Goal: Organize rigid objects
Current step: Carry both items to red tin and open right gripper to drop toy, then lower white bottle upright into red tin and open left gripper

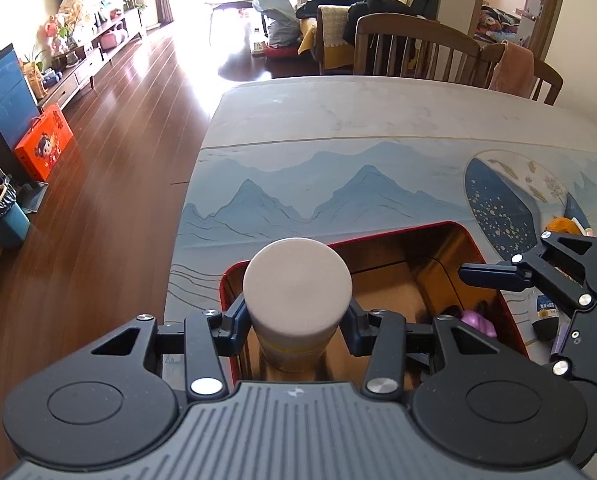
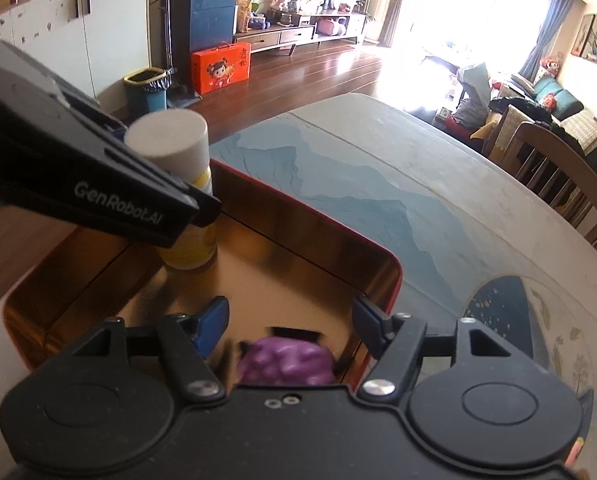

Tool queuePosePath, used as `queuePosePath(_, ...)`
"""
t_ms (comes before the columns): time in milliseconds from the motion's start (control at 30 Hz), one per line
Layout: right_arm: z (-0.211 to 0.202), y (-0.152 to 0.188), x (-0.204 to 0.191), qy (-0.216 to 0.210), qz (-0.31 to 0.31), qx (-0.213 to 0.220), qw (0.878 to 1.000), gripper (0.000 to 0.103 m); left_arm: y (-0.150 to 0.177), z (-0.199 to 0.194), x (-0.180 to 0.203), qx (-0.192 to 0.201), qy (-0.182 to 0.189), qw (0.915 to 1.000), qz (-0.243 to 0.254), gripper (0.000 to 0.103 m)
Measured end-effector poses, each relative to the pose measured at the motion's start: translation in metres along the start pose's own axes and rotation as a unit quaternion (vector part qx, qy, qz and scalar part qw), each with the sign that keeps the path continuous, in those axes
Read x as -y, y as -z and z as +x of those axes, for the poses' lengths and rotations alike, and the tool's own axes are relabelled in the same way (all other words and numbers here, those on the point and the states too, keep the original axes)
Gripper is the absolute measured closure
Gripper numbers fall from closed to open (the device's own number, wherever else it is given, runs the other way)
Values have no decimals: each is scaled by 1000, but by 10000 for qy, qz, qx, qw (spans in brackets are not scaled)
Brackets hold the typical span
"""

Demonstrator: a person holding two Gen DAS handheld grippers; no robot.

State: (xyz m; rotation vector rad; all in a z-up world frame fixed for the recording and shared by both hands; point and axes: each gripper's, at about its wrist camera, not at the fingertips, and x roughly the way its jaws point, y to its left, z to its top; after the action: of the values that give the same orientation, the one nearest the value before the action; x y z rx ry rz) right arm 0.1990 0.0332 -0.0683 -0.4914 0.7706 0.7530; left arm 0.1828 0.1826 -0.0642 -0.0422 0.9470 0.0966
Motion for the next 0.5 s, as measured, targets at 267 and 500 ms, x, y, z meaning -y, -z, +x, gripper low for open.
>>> queuePosePath(267,-24,4,2,-157,188,105,9996,28,8,-16,8,86,8,10000,-18,47)
queuePosePath(500,-45,13,6,-304,364,208,9987,24,19,-36,16,186,48,9997,-127,41)
